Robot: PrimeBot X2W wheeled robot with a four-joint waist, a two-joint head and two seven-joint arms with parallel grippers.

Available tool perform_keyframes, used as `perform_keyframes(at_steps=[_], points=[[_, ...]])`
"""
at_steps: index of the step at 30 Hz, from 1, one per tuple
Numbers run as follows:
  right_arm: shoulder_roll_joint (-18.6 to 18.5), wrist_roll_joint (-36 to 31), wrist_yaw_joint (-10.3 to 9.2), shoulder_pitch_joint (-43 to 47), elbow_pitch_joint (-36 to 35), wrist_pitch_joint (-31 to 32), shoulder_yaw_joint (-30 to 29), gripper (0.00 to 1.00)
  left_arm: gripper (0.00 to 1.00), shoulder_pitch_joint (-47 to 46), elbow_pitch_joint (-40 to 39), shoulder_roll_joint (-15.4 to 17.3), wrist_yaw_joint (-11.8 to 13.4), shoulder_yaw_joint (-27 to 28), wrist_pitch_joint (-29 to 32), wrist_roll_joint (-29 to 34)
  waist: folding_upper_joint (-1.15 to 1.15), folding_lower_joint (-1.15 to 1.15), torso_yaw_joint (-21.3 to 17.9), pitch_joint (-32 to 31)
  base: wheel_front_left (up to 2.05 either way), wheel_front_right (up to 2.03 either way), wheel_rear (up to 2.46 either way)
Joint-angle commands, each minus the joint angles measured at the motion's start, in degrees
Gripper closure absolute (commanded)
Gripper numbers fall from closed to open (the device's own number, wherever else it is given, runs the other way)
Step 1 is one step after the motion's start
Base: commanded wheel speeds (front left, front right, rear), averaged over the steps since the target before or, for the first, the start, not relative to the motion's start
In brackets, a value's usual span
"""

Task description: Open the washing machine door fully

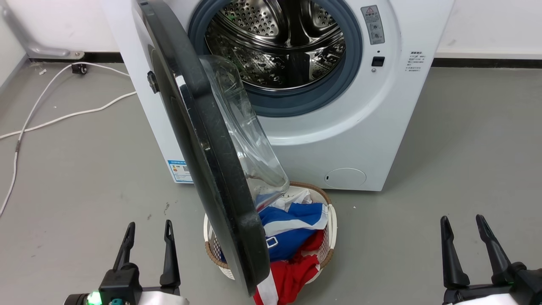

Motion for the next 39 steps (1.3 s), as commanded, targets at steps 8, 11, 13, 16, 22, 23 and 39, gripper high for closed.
perform_keyframes(at_steps=[8, 11, 13, 16, 22, 23, 39], points=[[0.2, 0.9, -0.01, 0.6, 0.3, -0.1, 0.2, 0.00, 1.00, -1.6, -4.3, 0.3, 1.2, 2.2, -0.2, 0.8, 0.00, 0.00, 0.1, -0.2, 0.00, 0.00, 0.00], [0.2, 1.2, -0.01, 0.5, 0.2, -0.1, 0.0, 0.00, 1.00, -3.1, -10.0, 1.0, 1.9, 3.1, -0.2, 2.2, 0.00, 0.00, 0.3, -0.2, 0.00, 0.00, 0.00], [0.2, 1.3, -0.01, 0.6, 0.1, -0.1, 0.0, 0.00, 1.00, -4.6, -14.7, 1.7, 2.2, 3.1, -0.1, 3.3, 0.00, 0.00, 0.3, -0.3, 0.00, 0.00, 0.00], [0.2, 1.5, -0.01, 0.8, 0.1, -0.1, 0.0, 0.00, 1.00, -6.9, -21.2, 2.9, 1.7, 0.8, -0.1, 5.3, 0.00, 0.00, 0.5, -0.3, 0.00, 0.00, 0.00], [0.2, 1.7, -0.01, 0.7, 0.2, -0.1, 1.0, 0.00, 1.00, -11.5, -29.0, 4.4, -1.4, -7.8, -0.1, 7.7, 0.00, 0.00, 0.2, -0.4, 0.00, 0.00, 0.00], [0.2, 1.8, -0.01, 0.7, 0.2, -0.1, 1.1, 0.00, 1.00, -12.2, -29.7, 4.2, -2.2, -9.8, -0.1, 7.8, 0.00, 0.00, 0.1, -0.4, 0.00, 0.00, 0.00], [0.2, 2.5, -0.01, 0.3, 0.3, -0.1, 2.7, 0.00, 1.00, -13.5, -11.7, 1.0, -9.3, -33.0, 2.3, 4.3, 0.00, 0.00, -0.4, 0.1, 0.00, 0.00, 0.00]])
